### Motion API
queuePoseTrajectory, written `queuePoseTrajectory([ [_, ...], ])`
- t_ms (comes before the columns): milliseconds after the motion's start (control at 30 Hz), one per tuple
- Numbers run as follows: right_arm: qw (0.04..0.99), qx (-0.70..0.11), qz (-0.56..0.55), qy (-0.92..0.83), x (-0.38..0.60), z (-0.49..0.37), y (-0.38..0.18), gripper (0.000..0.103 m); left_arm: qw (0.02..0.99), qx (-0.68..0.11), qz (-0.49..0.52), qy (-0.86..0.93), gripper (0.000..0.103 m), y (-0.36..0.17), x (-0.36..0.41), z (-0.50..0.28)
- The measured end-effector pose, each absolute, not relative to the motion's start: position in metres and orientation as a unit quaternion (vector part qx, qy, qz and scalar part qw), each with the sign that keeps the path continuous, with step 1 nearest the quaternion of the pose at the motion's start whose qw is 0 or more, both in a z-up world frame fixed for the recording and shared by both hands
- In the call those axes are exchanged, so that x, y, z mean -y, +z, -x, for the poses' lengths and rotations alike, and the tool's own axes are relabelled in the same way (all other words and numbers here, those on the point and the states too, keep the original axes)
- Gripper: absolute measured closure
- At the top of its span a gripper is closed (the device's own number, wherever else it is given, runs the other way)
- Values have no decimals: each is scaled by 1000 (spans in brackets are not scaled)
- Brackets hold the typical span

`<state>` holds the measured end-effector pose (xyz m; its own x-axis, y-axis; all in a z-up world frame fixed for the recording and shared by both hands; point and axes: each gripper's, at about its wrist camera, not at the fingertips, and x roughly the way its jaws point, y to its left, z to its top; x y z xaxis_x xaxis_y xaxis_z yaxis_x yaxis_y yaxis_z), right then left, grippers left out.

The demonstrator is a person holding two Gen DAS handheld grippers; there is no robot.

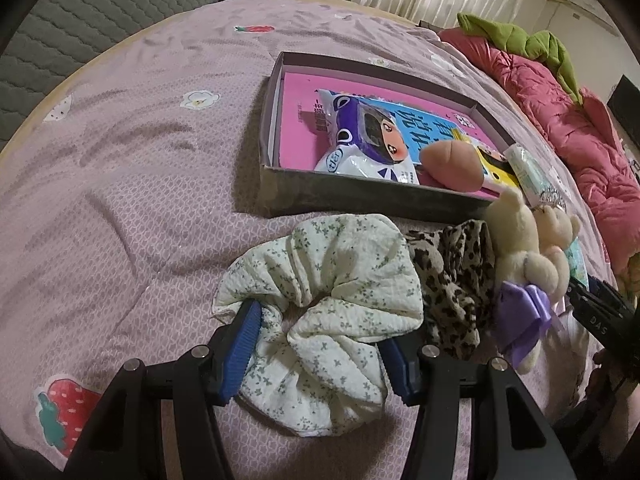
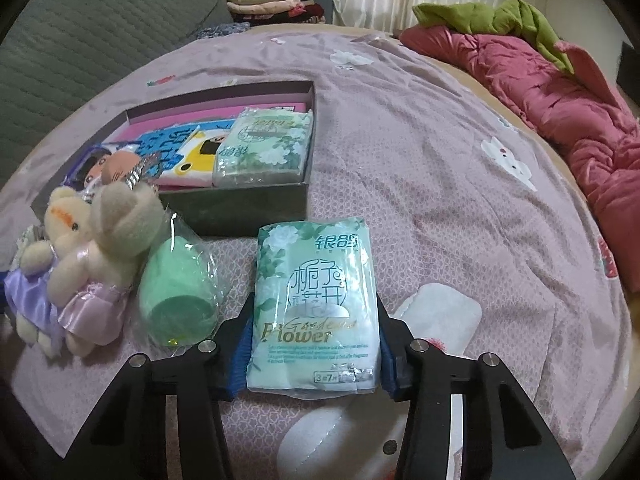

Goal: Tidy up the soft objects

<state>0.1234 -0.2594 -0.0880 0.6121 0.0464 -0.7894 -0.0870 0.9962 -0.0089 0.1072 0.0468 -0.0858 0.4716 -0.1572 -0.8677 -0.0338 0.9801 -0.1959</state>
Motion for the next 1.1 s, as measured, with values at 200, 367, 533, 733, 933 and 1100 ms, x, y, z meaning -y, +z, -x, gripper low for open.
queuePoseTrajectory([
  [200,906,-419,4,49,262,-119,-75,53,855,-507,107,-34,68,-83,-55,-110],
  [367,913,-405,-5,55,261,-115,-64,53,856,-498,132,-40,82,-79,-62,-110],
  [533,921,-385,-21,52,265,-112,-52,53,868,-477,134,-37,90,-67,-64,-105],
  [733,927,-368,-33,58,265,-112,-38,53,883,-449,126,-50,90,-50,-59,-101],
  [933,935,-348,-25,68,255,-112,-26,53,895,-427,116,-57,90,-38,-55,-99],
  [1100,940,-331,-26,82,247,-113,-14,53,903,-410,118,-58,90,-30,-58,-97],
])
